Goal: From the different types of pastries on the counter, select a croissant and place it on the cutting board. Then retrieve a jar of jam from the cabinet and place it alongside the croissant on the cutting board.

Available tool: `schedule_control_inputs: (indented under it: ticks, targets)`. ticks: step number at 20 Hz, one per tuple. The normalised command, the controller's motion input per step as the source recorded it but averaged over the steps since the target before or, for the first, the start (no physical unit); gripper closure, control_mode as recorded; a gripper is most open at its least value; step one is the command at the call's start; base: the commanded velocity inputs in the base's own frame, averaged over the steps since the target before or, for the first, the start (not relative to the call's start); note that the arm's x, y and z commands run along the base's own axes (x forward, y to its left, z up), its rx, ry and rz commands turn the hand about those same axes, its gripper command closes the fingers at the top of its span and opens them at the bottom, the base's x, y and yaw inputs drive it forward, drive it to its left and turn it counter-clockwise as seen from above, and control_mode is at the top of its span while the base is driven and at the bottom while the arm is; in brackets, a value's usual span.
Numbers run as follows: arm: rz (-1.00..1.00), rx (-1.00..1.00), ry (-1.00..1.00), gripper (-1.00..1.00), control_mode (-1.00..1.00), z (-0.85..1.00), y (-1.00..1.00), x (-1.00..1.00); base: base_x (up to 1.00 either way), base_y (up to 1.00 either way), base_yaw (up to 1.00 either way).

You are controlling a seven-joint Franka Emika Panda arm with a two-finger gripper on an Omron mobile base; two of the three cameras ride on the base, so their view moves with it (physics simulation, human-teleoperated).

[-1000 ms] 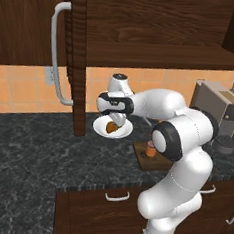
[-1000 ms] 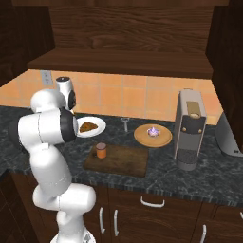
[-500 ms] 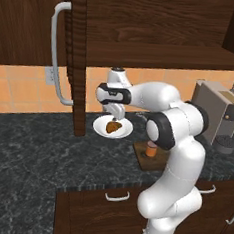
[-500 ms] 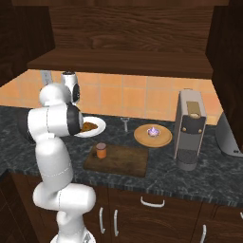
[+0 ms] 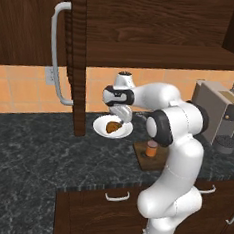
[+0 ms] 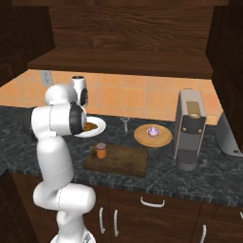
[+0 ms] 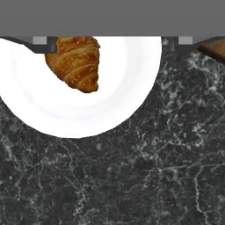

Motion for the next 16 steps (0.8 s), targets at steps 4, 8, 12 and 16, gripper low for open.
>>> schedule_control_inputs:
  ticks: [4, 8, 12, 16]
  targets:
    - [0.0, -0.02, -0.14, -1.0, -1.0, -0.34, 0.19, 0.34, 0.0, 0.0, 0.0]
    - [0.0, -0.02, -0.11, -1.0, -1.0, 0.03, 0.0, 0.3, 0.0, 0.0, 0.0]
    - [0.04, 0.0, 0.0, -1.0, -1.0, 0.05, 0.0, 0.12, 0.0, 0.0, 0.0]
    - [0.05, 0.0, 0.0, -1.0, -1.0, 0.0, 0.0, 0.02, 0.0, 0.0, 0.0]
